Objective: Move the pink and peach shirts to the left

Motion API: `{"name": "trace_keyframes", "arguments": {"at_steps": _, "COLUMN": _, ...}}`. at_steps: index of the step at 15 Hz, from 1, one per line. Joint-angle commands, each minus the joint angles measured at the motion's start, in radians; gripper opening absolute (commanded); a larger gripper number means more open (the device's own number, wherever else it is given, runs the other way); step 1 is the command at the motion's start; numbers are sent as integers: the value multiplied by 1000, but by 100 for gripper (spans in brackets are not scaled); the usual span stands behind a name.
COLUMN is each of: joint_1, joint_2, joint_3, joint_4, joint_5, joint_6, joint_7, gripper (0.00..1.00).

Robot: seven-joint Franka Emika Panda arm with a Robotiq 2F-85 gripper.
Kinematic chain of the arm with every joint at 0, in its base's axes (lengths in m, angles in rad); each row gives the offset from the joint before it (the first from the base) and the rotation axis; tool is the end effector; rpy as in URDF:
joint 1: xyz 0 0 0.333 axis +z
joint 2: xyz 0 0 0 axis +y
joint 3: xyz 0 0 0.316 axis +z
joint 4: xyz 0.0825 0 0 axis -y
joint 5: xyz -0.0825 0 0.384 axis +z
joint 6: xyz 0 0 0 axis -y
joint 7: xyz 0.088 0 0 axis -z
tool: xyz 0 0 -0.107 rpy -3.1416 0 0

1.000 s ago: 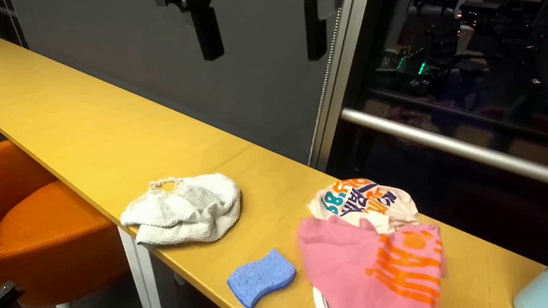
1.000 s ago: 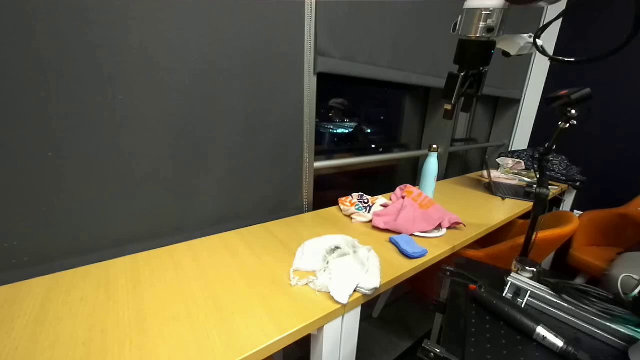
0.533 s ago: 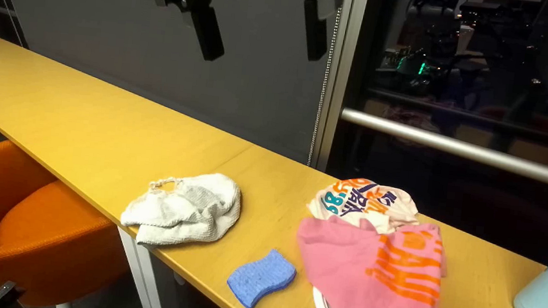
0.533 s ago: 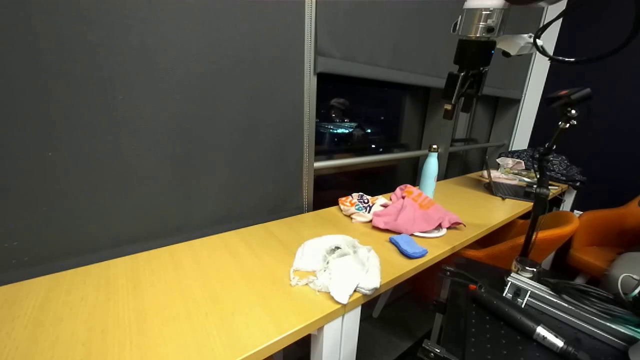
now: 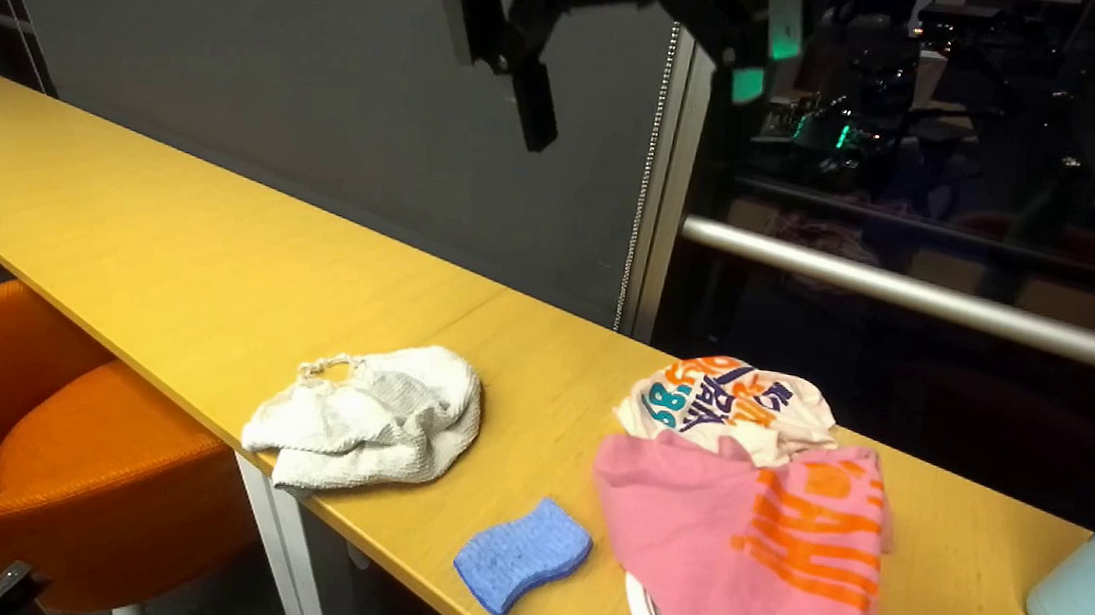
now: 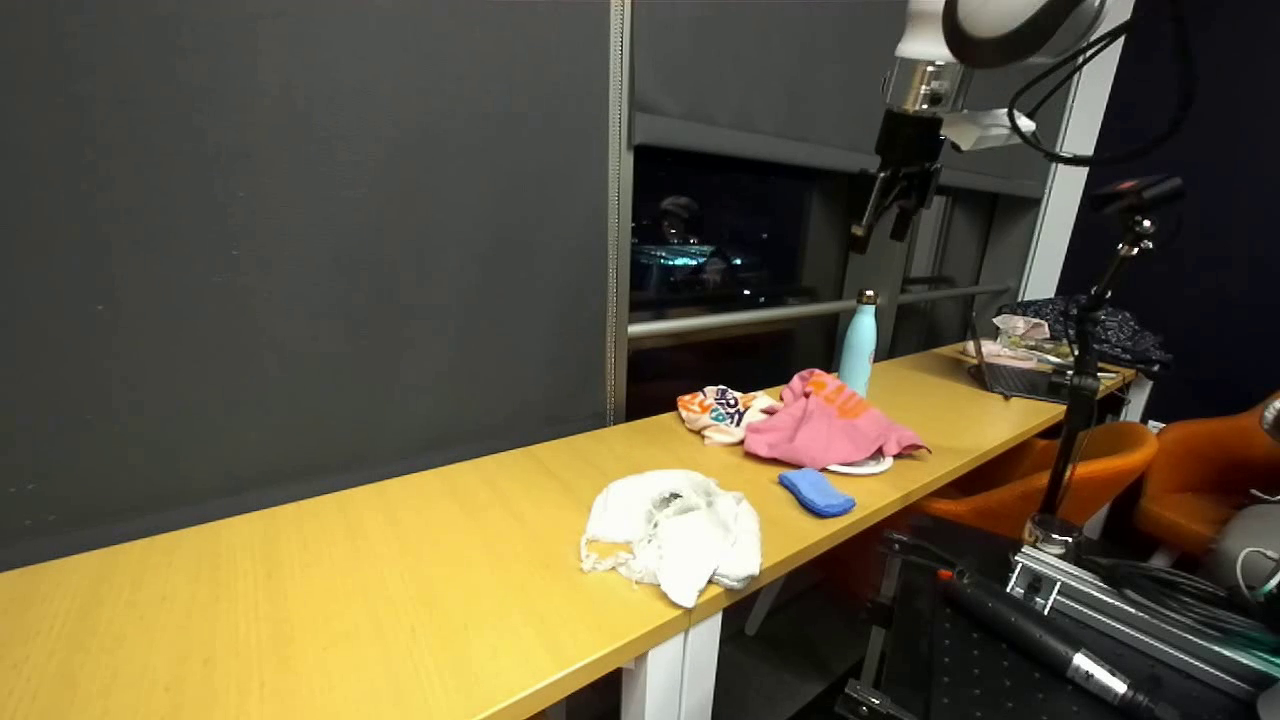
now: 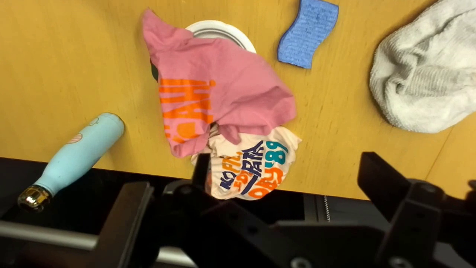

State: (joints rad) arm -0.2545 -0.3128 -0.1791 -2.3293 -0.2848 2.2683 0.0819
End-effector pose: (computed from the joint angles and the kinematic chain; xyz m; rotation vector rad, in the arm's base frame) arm 0.4276 -0.2105 0.4843 2.8540 -0.5159 0.3126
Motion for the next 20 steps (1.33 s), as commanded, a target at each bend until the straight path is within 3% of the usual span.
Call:
{"name": "trace_keyframes", "arguments": {"at_steps": 1, "joint_1": -18, "joint_2": 184, "joint_3": -17, "joint_4": 52, "joint_5": -15, "joint_6": 136, "joint_7": 40, "gripper": 100}}
{"name": "trace_keyframes", "arguments": {"at_steps": 5, "joint_1": -5, "joint_2": 358, "joint_3": -25, "joint_4": 119, "joint_5": -15, "joint_6": 209, "joint_7": 67, "gripper": 100}}
{"name": "trace_keyframes", "arguments": {"at_steps": 12, "joint_1": -9, "joint_2": 538, "joint_3": -94, "joint_4": 188, "joint_5": -17, "joint_6": 245, "joint_7": 104, "gripper": 100}}
{"name": "trace_keyframes", "arguments": {"at_steps": 20, "joint_1": 41, "joint_2": 812, "joint_3": -148, "joint_4": 292, "joint_5": 19, "joint_6": 412, "joint_7": 225, "gripper": 100}}
